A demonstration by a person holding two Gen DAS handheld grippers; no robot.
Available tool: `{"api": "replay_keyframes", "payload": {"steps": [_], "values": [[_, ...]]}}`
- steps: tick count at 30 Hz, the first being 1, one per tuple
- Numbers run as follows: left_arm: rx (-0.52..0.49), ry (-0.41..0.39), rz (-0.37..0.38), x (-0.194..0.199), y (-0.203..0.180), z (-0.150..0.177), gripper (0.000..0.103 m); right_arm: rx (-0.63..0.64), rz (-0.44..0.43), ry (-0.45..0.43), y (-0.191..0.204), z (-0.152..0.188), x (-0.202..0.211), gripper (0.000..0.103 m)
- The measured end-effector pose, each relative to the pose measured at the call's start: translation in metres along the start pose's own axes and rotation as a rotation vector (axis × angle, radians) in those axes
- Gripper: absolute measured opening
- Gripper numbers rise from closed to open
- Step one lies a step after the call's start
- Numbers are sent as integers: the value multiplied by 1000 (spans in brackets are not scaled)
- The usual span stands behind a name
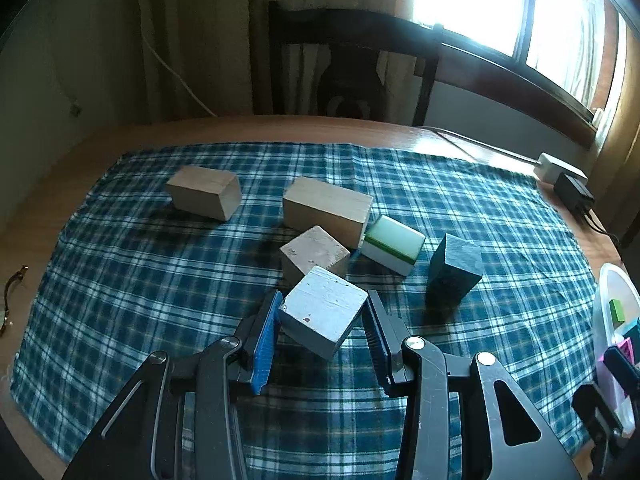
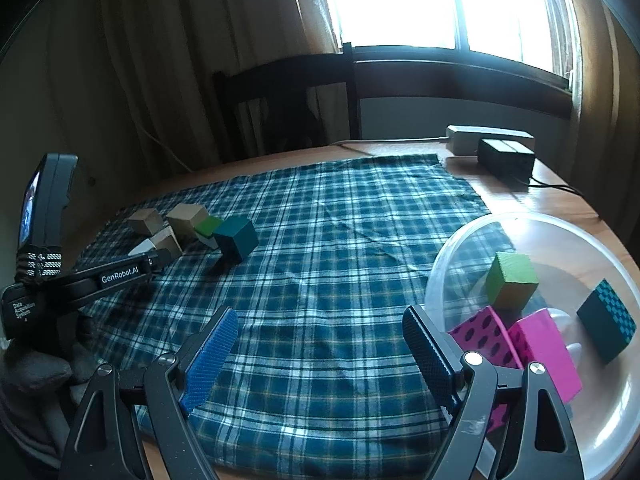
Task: Organize rigid objects
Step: 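Grasp the teal cube with the right gripper while the left holds the white cube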
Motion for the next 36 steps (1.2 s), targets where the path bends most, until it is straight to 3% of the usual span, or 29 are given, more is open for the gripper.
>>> {"api": "replay_keyframes", "payload": {"steps": [9,23,36], "values": [[8,-36,-11,14,5,-1,42,6,23,6,4,-2,-6,87],[42,-54,-34,21,17,-2,42,66,-34,94,45,-36,-47,86],[49,-47,-46,19,21,-2,42,108,-42,136,84,-60,-102,63]]}}
Point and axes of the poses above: each gripper's, at about its wrist camera, not at the fingertips, and x roughly against the way its jaws point, y to its left, z to its underside, the point moved 1 cm from there along -x, roughly the way its jaws point, and after that the axes turned 3 degrees about -x, right-handed, at the moved point
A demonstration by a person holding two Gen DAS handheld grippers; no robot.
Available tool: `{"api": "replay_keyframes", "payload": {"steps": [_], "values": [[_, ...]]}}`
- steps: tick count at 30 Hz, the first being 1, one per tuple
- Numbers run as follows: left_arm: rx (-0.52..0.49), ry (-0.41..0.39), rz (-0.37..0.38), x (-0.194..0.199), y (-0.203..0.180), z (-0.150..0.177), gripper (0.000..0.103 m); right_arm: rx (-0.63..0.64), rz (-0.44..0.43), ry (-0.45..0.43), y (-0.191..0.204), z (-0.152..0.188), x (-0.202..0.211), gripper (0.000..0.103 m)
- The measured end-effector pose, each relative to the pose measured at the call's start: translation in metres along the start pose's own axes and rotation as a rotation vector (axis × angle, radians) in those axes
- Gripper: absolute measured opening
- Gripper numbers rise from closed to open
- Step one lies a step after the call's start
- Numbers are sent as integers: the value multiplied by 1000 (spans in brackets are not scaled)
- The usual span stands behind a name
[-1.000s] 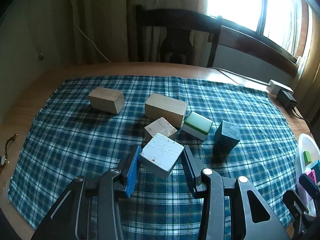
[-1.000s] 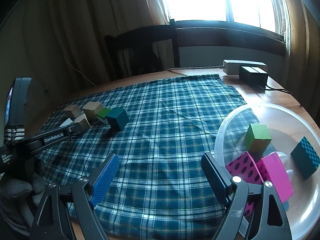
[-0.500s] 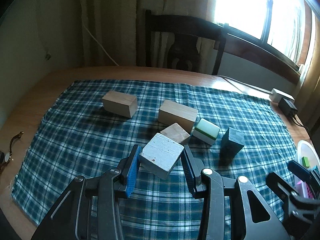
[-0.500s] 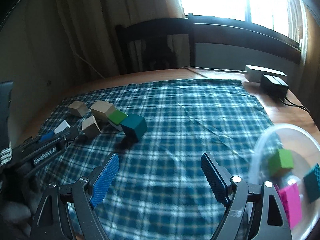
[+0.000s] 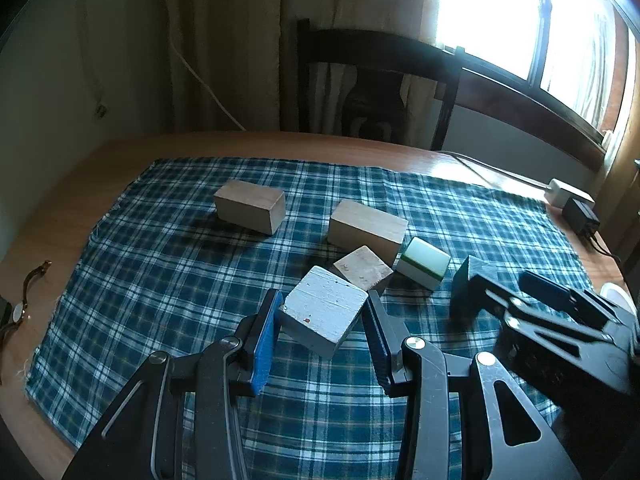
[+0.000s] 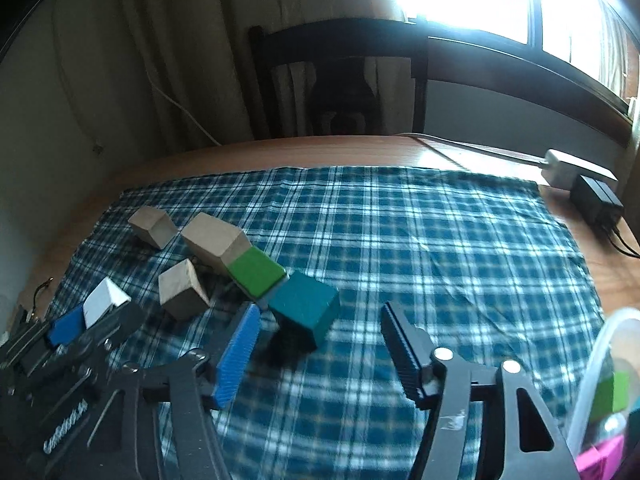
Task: Organize rigid objects
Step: 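Grasp the teal cube with the right gripper while the left holds the white cube, then lift the teal cube over the clear bowl with the right gripper while the left holds the white cube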
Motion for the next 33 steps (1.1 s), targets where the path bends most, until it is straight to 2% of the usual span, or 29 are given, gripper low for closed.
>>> {"api": "replay_keyframes", "payload": {"steps": [3,7,18,33], "values": [[1,-1,-3,0,0,0,42,-13,-4,2,1,-4,-8,57],[1,0,-3,0,0,0,42,-20,-14,13,2,-7,-17,45],[5,-6,-8,2,1,-1,42,-43,-4,-7,-2,-3,-19,44],[-10,-22,-3,10,-4,-2,42,-102,18,-71,-23,12,25,44]]}}
Point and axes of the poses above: each gripper's, at about its wrist camera, not at the fingertips, and x roughly against the way its jaws point, y to its left, z to its underside, the point moved 1 cm from there along -x, roughly the way its jaws point, and after that the axes turned 3 degrees about -x, right-handed, at the moved point
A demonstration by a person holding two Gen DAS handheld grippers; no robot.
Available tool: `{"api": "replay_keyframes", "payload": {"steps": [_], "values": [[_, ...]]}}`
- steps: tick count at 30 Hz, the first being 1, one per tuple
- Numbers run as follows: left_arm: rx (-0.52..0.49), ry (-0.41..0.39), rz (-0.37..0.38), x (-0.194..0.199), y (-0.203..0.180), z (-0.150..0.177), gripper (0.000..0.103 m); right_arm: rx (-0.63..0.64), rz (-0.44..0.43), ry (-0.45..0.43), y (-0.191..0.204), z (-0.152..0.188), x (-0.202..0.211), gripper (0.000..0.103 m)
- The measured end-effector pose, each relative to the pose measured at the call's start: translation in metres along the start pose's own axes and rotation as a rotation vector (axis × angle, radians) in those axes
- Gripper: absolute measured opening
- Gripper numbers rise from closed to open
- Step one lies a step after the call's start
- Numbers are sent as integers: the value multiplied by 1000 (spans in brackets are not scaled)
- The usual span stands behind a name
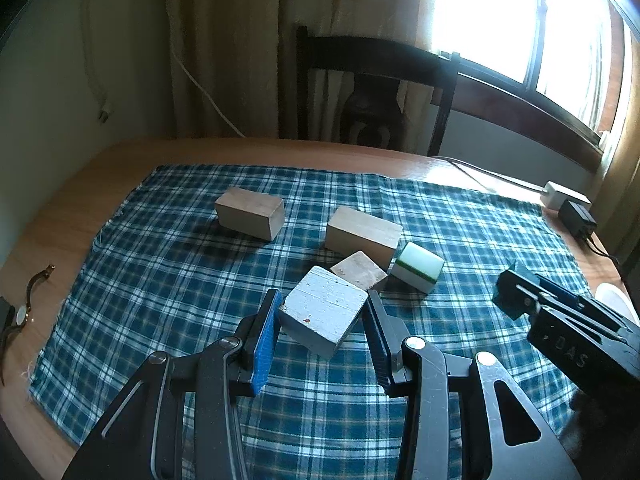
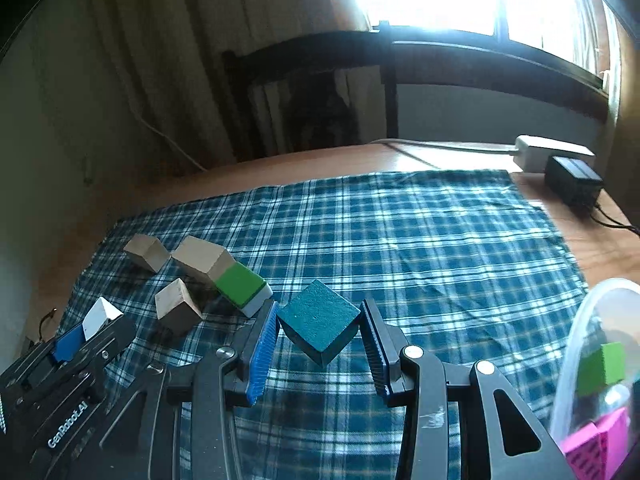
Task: Organize rigid objects
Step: 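Lift the teal cube over the clear bowl with the right gripper while the left holds the white cube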
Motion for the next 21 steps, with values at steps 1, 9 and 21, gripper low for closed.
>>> {"api": "replay_keyframes", "payload": {"steps": [1,9,21], "values": [[-3,-1,0,0,-1,0,42,-1,2,-6,-1,1,3,44],[-25,-4,10,1,-8,2,42,-44,3,-36,-14,4,23,44],[-58,-20,59,11,-21,5,42,-142,54,-140,-60,-1,68,44]]}}
Point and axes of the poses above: each gripper's, at about its wrist camera, not at the fingertips, and x roughly against the way its jaws point, y to its left, z to its underside, the point moved 1 cm from there along -x, roughly the way its jaws point, and after that the axes turned 3 degrees about -x, right-handed, at the moved point
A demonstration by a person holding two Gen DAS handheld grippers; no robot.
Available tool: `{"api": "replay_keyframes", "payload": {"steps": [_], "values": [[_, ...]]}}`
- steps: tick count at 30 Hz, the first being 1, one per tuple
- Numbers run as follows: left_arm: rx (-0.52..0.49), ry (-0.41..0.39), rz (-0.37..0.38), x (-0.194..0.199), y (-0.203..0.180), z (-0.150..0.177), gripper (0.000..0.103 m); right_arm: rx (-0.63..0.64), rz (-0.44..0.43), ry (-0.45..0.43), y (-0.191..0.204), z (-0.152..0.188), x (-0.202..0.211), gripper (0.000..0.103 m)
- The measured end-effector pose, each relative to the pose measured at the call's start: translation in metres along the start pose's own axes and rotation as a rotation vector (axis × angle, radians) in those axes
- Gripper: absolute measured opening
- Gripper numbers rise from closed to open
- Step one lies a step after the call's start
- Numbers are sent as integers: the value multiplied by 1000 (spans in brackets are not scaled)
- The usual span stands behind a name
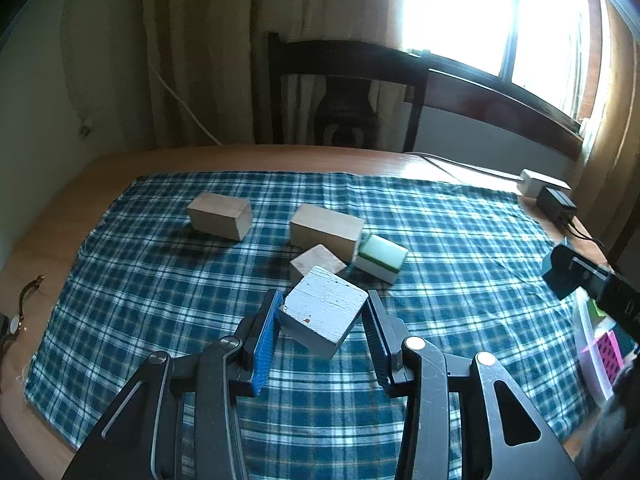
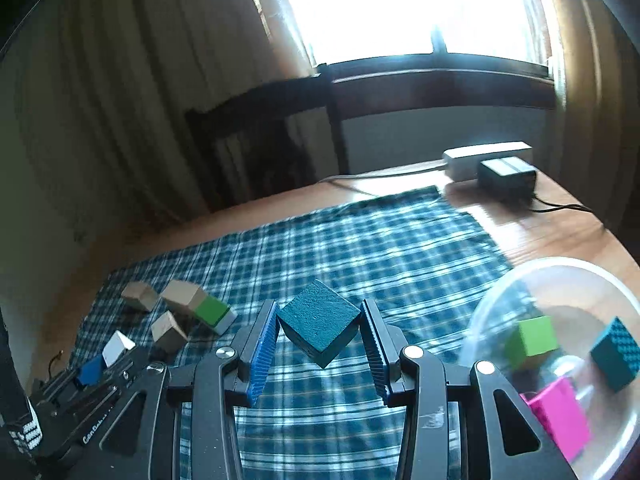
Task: Organize rigid objects
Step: 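Lift the teal cube over the clear bowl with the right gripper while the left holds the white cube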
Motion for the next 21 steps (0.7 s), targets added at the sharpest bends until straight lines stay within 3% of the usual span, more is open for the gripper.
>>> {"api": "replay_keyframes", "payload": {"steps": [8,21], "values": [[-38,-17,39,8,-17,4,42,-42,62,-58,-6,-1,11,44],[-84,-27,78,13,-32,9,42,-190,191,-95,-59,-6,28,44]]}}
Point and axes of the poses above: each gripper's, at about its wrist camera, not at the fingertips, and x roughly against the way its jaws point, y to its left, z to its underside, the point moved 1 cm from there along -x, roughly the way its jaws point, and after that the axes turned 3 degrees about -x, right-handed, at the moved point
